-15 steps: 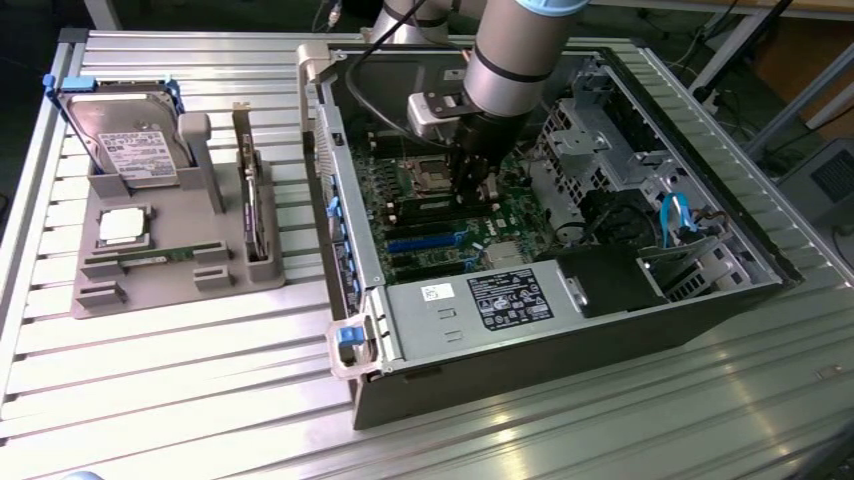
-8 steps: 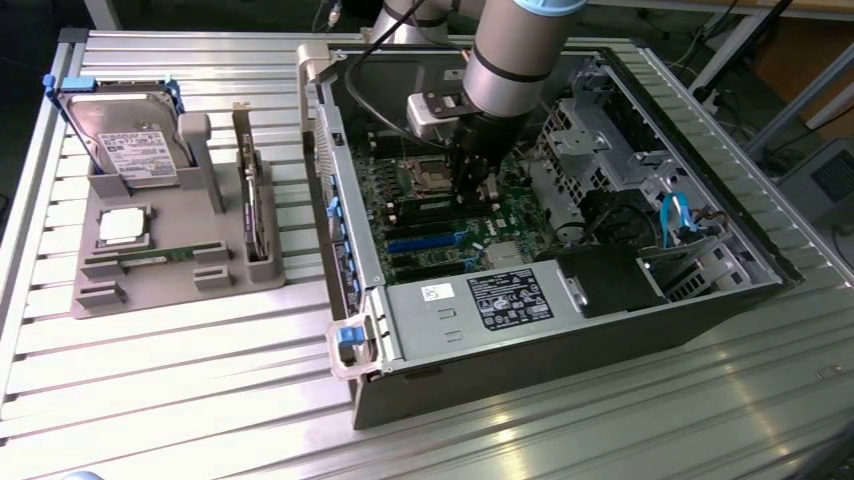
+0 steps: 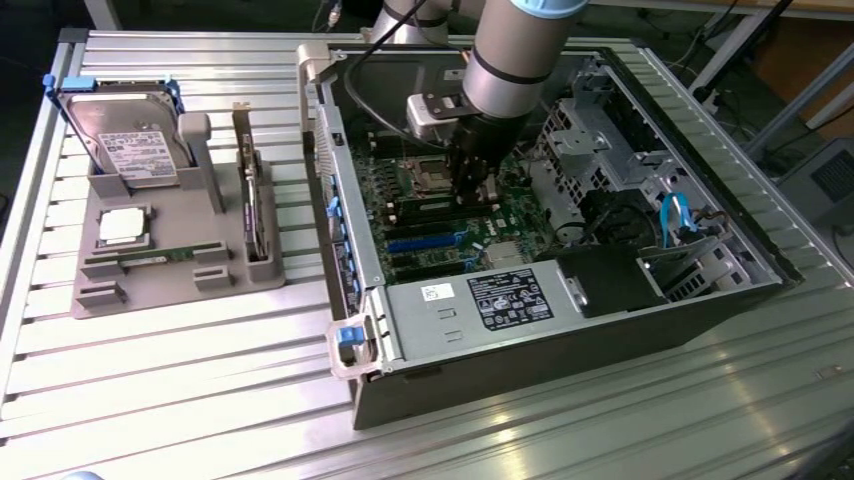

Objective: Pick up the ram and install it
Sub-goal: 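Insert the ram into the slot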

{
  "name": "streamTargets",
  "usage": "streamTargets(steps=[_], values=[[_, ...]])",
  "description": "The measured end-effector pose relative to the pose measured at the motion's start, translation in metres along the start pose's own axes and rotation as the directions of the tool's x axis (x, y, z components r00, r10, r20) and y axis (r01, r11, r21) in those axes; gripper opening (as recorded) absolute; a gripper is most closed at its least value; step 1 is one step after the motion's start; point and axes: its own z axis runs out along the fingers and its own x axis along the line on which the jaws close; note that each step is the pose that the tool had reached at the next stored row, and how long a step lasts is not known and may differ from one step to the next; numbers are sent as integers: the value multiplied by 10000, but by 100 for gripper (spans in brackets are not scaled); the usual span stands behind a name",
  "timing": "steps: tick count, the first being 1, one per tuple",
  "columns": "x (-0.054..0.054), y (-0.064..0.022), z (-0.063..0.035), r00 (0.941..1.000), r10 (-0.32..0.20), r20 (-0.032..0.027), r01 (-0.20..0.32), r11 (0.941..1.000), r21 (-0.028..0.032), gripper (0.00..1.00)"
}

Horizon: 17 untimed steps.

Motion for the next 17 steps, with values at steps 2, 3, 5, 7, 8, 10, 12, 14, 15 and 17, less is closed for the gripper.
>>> streamTargets(steps=[2,3,5,7,8,10,12,14,15,17], values=[[0,-4,0,10000,1,1,-1,10000,0,14],[0,-11,1,10000,0,2,0,10000,1,14],[1,-12,0,10000,0,0,0,10000,0,14],[1,-12,0,10000,0,0,0,10000,0,14],[0,-12,0,10000,0,0,0,10000,0,14],[0,-12,1,10000,-22,-15,22,10000,0,14],[1,-12,0,10000,-62,-67,62,10000,-4,14],[0,-12,0,10000,-64,-67,64,10000,-4,14],[0,-11,0,10000,-66,-66,66,10000,-4,14],[0,-11,0,10000,-66,-67,66,10000,-5,14]])
